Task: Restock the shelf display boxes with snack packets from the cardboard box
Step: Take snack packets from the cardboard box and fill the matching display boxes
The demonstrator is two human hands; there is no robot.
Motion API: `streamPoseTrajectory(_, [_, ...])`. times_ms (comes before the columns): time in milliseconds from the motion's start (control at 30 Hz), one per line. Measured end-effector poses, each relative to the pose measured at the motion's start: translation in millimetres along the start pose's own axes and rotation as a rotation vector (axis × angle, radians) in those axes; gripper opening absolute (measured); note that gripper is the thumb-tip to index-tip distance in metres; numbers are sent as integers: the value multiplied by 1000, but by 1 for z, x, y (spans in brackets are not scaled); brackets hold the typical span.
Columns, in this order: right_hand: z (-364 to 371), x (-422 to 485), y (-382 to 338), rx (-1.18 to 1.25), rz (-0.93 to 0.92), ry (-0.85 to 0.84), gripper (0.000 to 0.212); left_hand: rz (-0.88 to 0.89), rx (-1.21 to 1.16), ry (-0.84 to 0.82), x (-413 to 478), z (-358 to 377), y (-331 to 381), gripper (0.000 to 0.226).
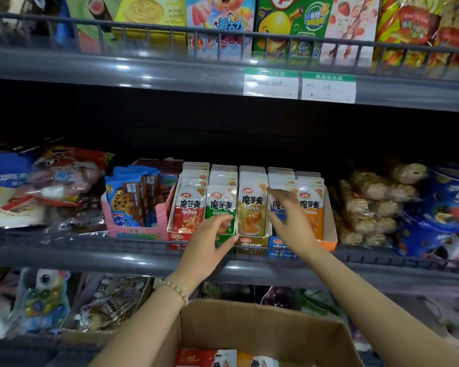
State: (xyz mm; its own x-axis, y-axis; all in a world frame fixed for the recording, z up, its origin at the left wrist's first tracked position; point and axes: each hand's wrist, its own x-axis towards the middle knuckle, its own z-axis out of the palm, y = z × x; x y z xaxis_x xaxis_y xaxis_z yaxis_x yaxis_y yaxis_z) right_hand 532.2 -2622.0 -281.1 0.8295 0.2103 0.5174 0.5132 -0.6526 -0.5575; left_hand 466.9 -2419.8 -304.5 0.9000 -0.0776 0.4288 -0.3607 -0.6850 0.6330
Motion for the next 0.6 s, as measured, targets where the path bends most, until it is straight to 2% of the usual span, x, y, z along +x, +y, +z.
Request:
streamPoseTrajectory(67, [-5,-34,-9,26,-11,-57,45,17,-20,34,-22,-2,0,44])
streamPoseTrajectory(133, [-5,-74,-12,63,-4,-134,45,-1,-64,-3,-51,1,-3,40])
streamPoseTrajectory(200, [1,-113,-6,85,-7,-187,42,-38,-65,-89,-83,10,-13,38])
streamPoseTrajectory(300, [19,-174,6,117,85,-285,35,-99,53,-289,-125,29,-30,39])
streamPoseTrajectory(433, [54,-230,28,128,262,-475,26,-204,129,-586,-155,58,-49,39])
streamPoseTrajectory(500, [71,-245,44,178,418,-546,26,-279,167,-664,-160,74,-59,42])
streamPoseTrajectory(600, [93,-264,67,204,707,-548,32,-383,219,-730,-171,96,-74,51])
